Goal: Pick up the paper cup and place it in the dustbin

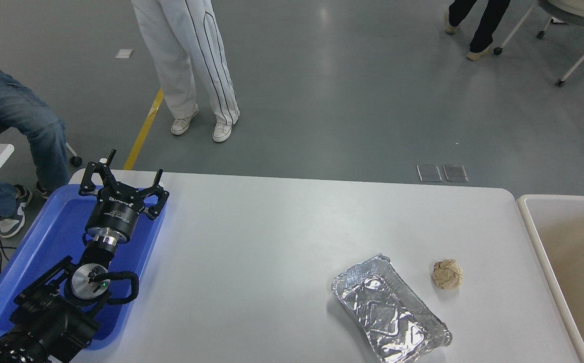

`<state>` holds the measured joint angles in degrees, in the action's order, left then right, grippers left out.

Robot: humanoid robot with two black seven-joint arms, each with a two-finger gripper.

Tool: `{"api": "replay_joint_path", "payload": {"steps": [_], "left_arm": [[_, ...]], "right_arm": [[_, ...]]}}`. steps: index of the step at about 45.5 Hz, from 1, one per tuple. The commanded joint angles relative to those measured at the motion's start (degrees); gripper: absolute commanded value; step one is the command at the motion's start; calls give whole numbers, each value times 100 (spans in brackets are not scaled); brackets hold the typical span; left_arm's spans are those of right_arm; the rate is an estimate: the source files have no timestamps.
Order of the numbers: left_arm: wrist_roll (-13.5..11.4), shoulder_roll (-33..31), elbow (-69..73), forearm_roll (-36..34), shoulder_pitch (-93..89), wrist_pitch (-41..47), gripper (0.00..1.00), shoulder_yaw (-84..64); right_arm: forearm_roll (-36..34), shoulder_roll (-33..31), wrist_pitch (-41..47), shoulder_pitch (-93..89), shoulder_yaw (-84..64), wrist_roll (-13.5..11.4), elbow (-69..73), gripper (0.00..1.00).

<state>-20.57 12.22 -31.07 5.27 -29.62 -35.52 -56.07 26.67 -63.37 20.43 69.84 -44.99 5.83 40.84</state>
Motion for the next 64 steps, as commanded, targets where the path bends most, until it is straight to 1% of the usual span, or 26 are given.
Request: {"api": "replay_joint_path", "payload": {"steps": [1, 5, 9, 12, 17, 22, 29, 34, 37, 44, 53, 55, 58, 61, 62, 63, 64], "left_arm": [[0, 0, -4, 0, 0, 1, 100, -1], [0, 0, -4, 0, 0, 1, 100, -1], [0, 0, -4, 0, 0, 1, 100, -1], [0, 0, -4, 0, 0, 1, 100, -1], [0, 0, -4, 0, 0, 1, 100, -1], [0, 0, -4, 0, 0, 1, 100, -1], [0, 0, -4, 0, 0, 1, 100, -1], [0, 0, -4, 0, 0, 1, 100, -1], [0, 0, -4, 0, 0, 1, 100, -1], [0, 0, -4, 0, 0, -8, 100, -1], [0, 0, -4, 0, 0, 1, 100, -1], [0, 0, -4, 0, 0, 1, 100, -1], [0, 0, -4, 0, 0, 1, 100, -1], [0, 0, -4, 0, 0, 1, 100, -1], [0, 0, -4, 0, 0, 1, 100, -1], [0, 0, 5, 0, 0, 1, 100, -1], [0, 0, -4, 0, 0, -8, 100, -1]], "right_arm": [[-469, 756, -997, -1603, 974, -3, -603, 0], [-856, 1028, -1076, -2192, 1299, -3, -1094, 0], [-1120, 1458, -1120, -2632, 1537, -3, -1736, 0], [-1199, 1792, -1120, -2887, 1669, -3, -2202, 0], [-1287, 2101, -1155, -3204, 1871, -3, -2668, 0], [-1340, 2268, -1418, -3318, 1994, -3, -2748, 0], [-1340, 2575, -2147, -3476, 2003, -3, -2766, 0], [-1340, 2795, -2596, -3626, 2003, -73, -2854, 0], [-1366, 2883, -2649, -3688, 2003, -126, -2862, 0], [-1507, 2927, -2684, -3776, 2003, -126, -2862, 0], [-1507, 2927, -2702, -3776, 1995, -126, -2862, 0], [-1498, 2927, -2711, -3784, 1986, -126, -2862, 17], [-1489, 2927, -2737, -3784, 1977, -117, -2871, 49], [-1498, 2918, -2833, -3776, 1977, -117, -2880, 77], [-1498, 2918, -2886, -3776, 1977, -117, -2880, 85], [-1498, 2918, -2939, -3776, 1977, -117, -2880, 90], [-1498, 2927, -2991, -3776, 1977, -117, -2871, 93]]}}
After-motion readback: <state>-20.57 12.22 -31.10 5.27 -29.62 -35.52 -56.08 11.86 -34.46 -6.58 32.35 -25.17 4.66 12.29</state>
